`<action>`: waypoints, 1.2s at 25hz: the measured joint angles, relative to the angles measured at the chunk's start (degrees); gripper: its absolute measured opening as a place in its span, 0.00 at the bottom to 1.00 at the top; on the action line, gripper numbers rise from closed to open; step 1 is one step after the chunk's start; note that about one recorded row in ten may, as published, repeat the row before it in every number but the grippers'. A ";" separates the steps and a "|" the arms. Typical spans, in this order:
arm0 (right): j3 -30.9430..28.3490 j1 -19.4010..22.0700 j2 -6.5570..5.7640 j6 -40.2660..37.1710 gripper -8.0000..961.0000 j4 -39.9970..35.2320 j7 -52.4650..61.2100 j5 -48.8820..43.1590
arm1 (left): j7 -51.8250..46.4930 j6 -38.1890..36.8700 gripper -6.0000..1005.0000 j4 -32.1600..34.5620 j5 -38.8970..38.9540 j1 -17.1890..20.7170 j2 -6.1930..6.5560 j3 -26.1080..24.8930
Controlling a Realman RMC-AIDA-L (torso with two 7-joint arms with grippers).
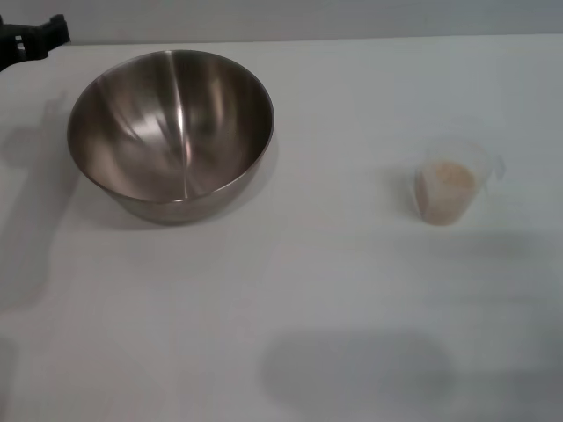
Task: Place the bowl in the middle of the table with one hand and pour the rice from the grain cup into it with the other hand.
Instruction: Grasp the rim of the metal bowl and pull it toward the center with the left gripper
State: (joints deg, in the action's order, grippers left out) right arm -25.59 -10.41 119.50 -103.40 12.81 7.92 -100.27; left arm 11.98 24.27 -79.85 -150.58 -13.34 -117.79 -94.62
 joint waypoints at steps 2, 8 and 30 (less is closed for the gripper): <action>0.02 0.00 0.00 0.02 0.85 0.03 0.01 0.00 | 0.36 4.07 0.82 -1.50 1.56 -0.45 0.07 -1.19; 0.33 0.08 0.10 0.07 0.85 0.03 0.04 -0.01 | 8.90 20.06 0.82 -3.96 8.72 -4.14 -0.18 -8.47; 0.63 1.30 0.12 -0.32 0.85 0.56 0.09 -0.43 | 15.97 26.97 0.83 0.61 7.05 -7.28 -0.53 -9.64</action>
State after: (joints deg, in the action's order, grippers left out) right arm -24.96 -9.11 119.62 -103.72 13.36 8.01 -100.70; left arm 27.96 51.24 -79.23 -143.53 -20.63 -118.33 -104.27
